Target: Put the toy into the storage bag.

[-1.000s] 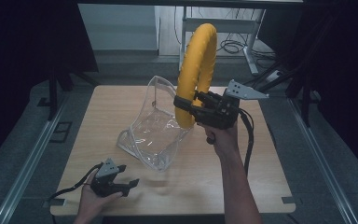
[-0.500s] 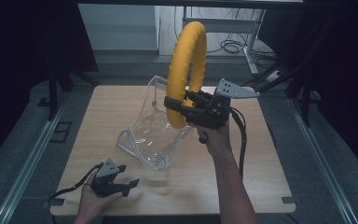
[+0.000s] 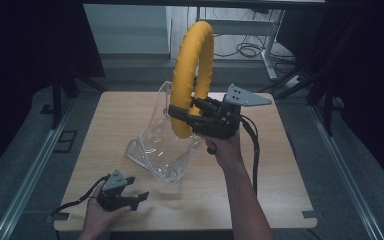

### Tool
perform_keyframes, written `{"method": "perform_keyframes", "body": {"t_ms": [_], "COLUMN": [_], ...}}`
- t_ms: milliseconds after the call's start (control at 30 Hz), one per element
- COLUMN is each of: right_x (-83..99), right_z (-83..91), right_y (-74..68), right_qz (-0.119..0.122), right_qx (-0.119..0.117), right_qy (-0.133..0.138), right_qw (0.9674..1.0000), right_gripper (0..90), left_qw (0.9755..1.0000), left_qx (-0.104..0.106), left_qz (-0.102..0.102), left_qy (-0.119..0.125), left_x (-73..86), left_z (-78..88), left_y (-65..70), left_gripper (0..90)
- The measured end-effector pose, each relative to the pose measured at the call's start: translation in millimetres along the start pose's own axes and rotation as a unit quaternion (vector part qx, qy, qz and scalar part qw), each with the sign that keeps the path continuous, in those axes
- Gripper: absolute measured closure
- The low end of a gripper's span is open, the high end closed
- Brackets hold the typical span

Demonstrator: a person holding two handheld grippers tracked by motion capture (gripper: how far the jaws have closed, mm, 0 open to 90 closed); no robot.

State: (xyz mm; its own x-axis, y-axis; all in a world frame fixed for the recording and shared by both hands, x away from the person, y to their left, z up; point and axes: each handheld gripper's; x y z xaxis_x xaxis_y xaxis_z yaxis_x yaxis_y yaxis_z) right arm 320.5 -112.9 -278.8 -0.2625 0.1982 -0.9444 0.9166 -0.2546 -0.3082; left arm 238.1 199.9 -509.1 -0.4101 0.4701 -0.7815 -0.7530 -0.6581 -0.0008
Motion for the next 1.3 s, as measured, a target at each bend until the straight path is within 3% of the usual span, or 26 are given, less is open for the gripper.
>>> {"method": "perform_keyframes", "body": {"t_ms": [500, 1300], "right_x": [9.5, 34.1], "right_z": [-20.8, -41.9], "right_y": [-4.2, 2.1], "right_qz": [-0.003, -0.034], "right_qx": [-0.023, -0.050], "right_qy": [-0.016, -0.056], "right_qw": [0.9996, 0.9966], "right_gripper": [51.1, 51.0], "left_qw": [1.0000, 1.0000], "left_qx": [-0.001, -0.002], "left_qz": [-0.002, -0.004], "left_qy": [0.000, -0.003], "left_x": [-0.1, 0.1], "left_z": [0.9, 0.7], "left_y": [-0.5, -0.7], "left_gripper": [23.3, 23.3]}}
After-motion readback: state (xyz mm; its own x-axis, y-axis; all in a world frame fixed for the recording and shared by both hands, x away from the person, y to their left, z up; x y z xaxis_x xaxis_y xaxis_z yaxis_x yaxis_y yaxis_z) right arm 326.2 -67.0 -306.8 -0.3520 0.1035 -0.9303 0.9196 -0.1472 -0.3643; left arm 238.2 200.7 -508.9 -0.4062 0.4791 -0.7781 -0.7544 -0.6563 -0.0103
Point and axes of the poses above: each handheld gripper's, and its own axes: z roughly backward along the jaws, x roughly out of its underside, y roughly to its right, and after that the axes turned 9 degrees about -z, right-handed
